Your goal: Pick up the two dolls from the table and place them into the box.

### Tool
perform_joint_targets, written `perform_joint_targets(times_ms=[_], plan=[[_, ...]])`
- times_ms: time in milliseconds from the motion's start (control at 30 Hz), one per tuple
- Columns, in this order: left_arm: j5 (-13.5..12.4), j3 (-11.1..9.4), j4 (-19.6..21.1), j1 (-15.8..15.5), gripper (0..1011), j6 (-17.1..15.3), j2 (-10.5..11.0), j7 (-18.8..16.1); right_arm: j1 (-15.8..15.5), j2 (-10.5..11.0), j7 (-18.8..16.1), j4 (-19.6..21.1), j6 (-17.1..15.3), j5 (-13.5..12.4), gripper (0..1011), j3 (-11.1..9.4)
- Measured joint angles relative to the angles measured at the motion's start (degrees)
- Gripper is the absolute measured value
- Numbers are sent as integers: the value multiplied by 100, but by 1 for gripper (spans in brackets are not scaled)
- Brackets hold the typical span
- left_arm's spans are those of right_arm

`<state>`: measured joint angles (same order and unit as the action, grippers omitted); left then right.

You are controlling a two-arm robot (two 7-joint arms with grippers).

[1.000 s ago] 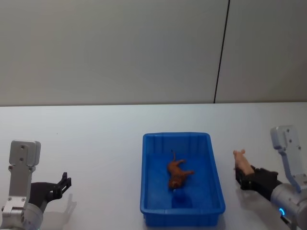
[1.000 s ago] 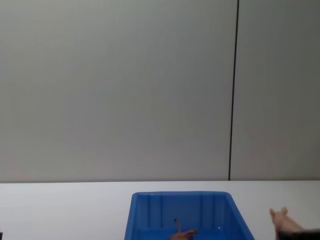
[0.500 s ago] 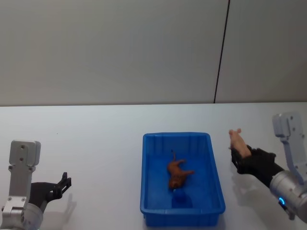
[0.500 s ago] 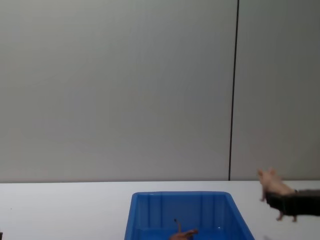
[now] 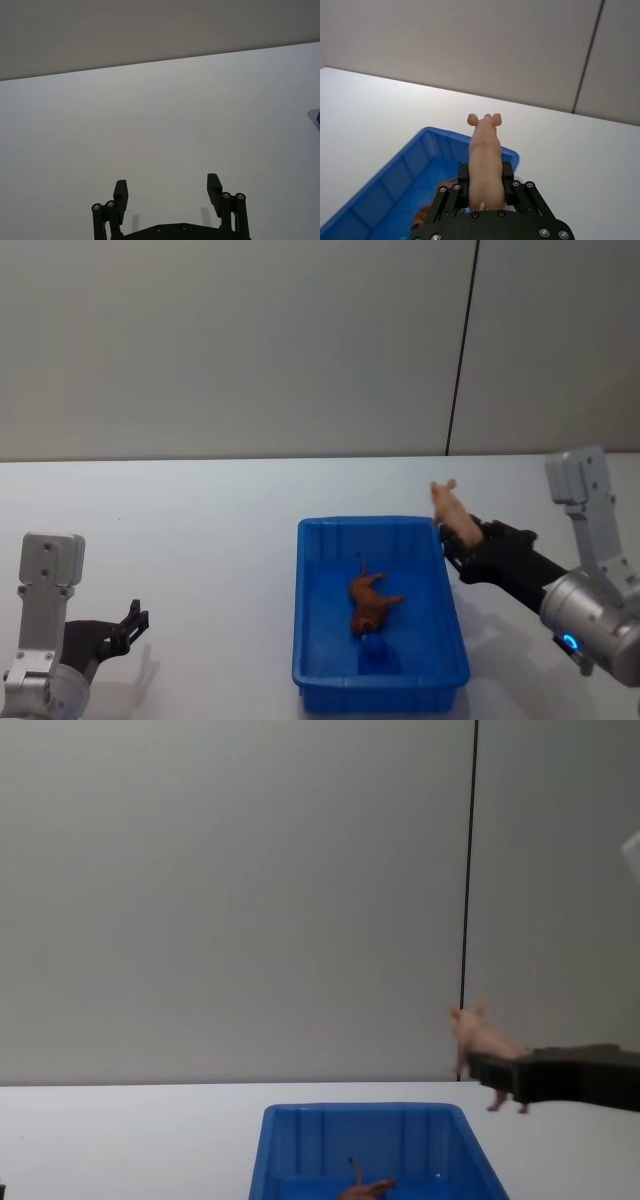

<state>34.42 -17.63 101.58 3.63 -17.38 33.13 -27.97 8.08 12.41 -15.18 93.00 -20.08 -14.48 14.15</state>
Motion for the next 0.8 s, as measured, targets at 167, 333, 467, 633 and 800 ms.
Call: perform_joint_targets(times_ms=[167,333,467,633,800], plan=[[0,0,0,0,1003,0,0,0,80,-29,-309,3,-126,-68,369,39],[0,0,0,0,1003,0,0,0,176,-79,-591,-11,-295,-147,398,90],[0,0,0,0,1003,0,0,0,223,-103,-719,-27,-375,-184,518,114],[0,0,0,0,1003,0,0,0,263,-123,-836,-42,-447,-217,695,135],[0,0,0,0,1003,0,0,0,295,-140,-925,-50,-499,-242,830,151]])
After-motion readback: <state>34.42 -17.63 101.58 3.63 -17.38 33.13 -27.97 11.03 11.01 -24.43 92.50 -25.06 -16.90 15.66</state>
